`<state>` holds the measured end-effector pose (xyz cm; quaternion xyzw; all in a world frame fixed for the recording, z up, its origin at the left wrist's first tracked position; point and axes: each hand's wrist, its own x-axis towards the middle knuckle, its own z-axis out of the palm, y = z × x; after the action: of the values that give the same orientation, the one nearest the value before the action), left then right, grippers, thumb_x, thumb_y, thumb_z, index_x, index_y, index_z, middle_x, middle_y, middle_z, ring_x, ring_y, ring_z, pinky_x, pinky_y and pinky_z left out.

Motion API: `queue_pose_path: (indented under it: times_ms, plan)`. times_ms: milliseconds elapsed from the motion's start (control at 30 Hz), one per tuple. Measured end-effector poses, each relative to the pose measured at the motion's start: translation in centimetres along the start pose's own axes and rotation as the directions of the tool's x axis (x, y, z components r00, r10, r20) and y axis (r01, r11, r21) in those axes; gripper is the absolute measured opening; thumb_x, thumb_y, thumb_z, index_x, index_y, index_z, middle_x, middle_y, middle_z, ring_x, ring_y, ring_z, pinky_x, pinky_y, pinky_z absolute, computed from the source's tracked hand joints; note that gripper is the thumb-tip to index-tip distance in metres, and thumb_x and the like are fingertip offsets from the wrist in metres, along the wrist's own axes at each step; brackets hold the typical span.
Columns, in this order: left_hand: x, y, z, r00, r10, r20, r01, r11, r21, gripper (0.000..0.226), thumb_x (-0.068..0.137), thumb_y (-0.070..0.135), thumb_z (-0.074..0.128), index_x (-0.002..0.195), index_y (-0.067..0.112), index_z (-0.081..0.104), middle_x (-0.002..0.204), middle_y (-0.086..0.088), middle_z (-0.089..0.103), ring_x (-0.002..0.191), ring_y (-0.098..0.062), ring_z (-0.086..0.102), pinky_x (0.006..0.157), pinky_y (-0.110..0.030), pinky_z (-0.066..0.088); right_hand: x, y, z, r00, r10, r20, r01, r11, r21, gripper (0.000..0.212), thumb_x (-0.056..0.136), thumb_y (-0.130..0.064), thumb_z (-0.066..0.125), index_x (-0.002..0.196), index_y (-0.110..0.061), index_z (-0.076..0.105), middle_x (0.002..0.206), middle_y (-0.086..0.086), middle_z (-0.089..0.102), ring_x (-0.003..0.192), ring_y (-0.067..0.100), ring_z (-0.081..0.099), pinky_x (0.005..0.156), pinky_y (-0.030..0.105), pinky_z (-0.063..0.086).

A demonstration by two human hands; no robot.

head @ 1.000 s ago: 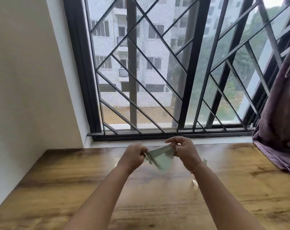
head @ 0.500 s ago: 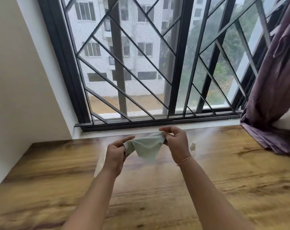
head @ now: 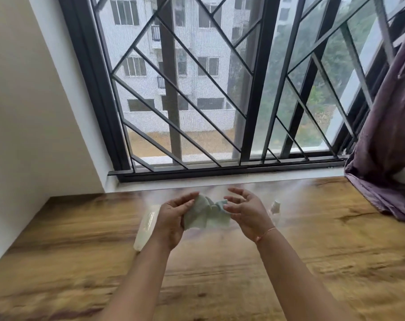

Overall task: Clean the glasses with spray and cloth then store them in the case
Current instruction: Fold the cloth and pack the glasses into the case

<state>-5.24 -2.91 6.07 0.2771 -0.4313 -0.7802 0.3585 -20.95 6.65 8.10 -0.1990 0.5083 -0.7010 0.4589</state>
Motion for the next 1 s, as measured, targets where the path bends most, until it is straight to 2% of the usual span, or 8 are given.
queue_pose_path:
  times_ms: [100,233,467,600,767,867,967,1000]
  plan:
    - [0.2,-0.2,-0.7,0.997,0.028,-0.078,-0.017,0.99,0.137,0.029,0.081,-0.015,0.053,0.094,0.005,0.071,0.085,-0.006,0.072,0.075,-0.017,0.065,0.063,-0.027,0.054,0.2,-0.1,-0.9,0.997,-0.071,-0.033,0.065,0.985,-0.159,0.036,0.068,0.028,0.058,0.089,-0.001,0.063,0.084,0.015,0.06,0.075,0.023,0.06,0.061,0.022,0.056]
    - [0.5,-0.6,-0.5,0.987,0.089,-0.132,-0.032,0.922,0.386,0.03,0.077,-0.013,0.061,0.093,0.01,0.072,0.087,-0.011,0.068,0.078,-0.021,0.057,0.074,-0.035,0.044,0.5,0.0,-1.5,0.981,-0.14,-0.132,0.091,0.943,-0.32,0.023,0.067,0.024,0.061,0.068,0.002,0.066,0.072,0.01,0.063,0.07,0.018,0.06,0.058,0.015,0.051]
    - [0.9,-1.2,-0.5,0.955,0.211,-0.211,-0.048,0.807,0.589,0.03,0.069,-0.001,0.074,0.069,0.028,0.072,0.075,-0.003,0.072,0.075,-0.02,0.067,0.072,-0.034,0.057,1.1,0.3,-2.1,0.971,-0.17,-0.169,0.098,0.925,-0.367,0.018,0.068,0.021,0.063,0.079,0.009,0.07,0.076,0.009,0.063,0.093,0.026,0.059,0.081,0.029,0.051]
    - [1.1,-1.1,-0.4,0.928,0.232,-0.291,-0.025,0.819,0.573,0.026,0.065,0.001,0.078,0.063,0.026,0.072,0.068,-0.003,0.072,0.067,-0.02,0.066,0.065,-0.032,0.056,1.1,0.1,-2.3,0.969,-0.201,-0.143,0.111,0.873,-0.476,0.02,0.061,0.018,0.071,0.066,-0.001,0.071,0.076,0.005,0.064,0.083,0.019,0.062,0.082,0.032,0.052]
    - [1.2,-0.9,-0.4,0.903,0.266,-0.338,-0.033,0.827,0.561,0.024,0.066,0.0,0.078,0.062,0.023,0.072,0.067,-0.009,0.071,0.067,-0.023,0.066,0.067,-0.036,0.058,1.3,0.5,-2.3,0.948,-0.275,-0.159,0.095,0.722,-0.685,0.027,0.059,0.011,0.074,0.058,-0.016,0.07,0.062,0.001,0.063,0.058,0.008,0.055,0.063,0.022,0.049]
    - [1.3,-0.9,-0.3,0.89,0.295,-0.349,-0.025,0.794,0.607,0.023,0.065,0.006,0.08,0.06,0.027,0.071,0.065,-0.005,0.071,0.065,-0.02,0.065,0.07,-0.039,0.056,1.7,0.5,-2.1,0.936,-0.32,-0.144,0.1,0.638,-0.764,0.017,0.064,0.005,0.074,0.07,-0.011,0.074,0.065,0.004,0.066,0.065,0.014,0.061,0.068,0.022,0.052]
    - [1.2,-1.0,-0.3,0.882,0.309,-0.354,-0.02,0.777,0.629,0.022,0.065,0.009,0.081,0.061,0.027,0.071,0.065,-0.005,0.071,0.067,-0.021,0.066,0.075,-0.043,0.058,2.2,0.4,-1.9,0.921,-0.385,-0.056,0.165,0.516,-0.841,0.012,0.068,0.003,0.073,0.078,-0.003,0.076,0.073,0.001,0.064,0.069,0.012,0.058,0.065,0.001,0.041]
    - [1.2,-1.0,-0.2,0.88,0.314,-0.356,-0.019,0.773,0.635,0.021,0.065,0.009,0.081,0.062,0.027,0.071,0.066,-0.006,0.071,0.069,-0.022,0.067,0.076,-0.044,0.058,2.4,0.4,-1.8,0.915,-0.402,-0.023,0.185,0.472,-0.862,0.011,0.069,0.003,0.073,0.079,-0.001,0.076,0.074,0.002,0.063,0.069,0.011,0.056,0.064,-0.001,0.038]
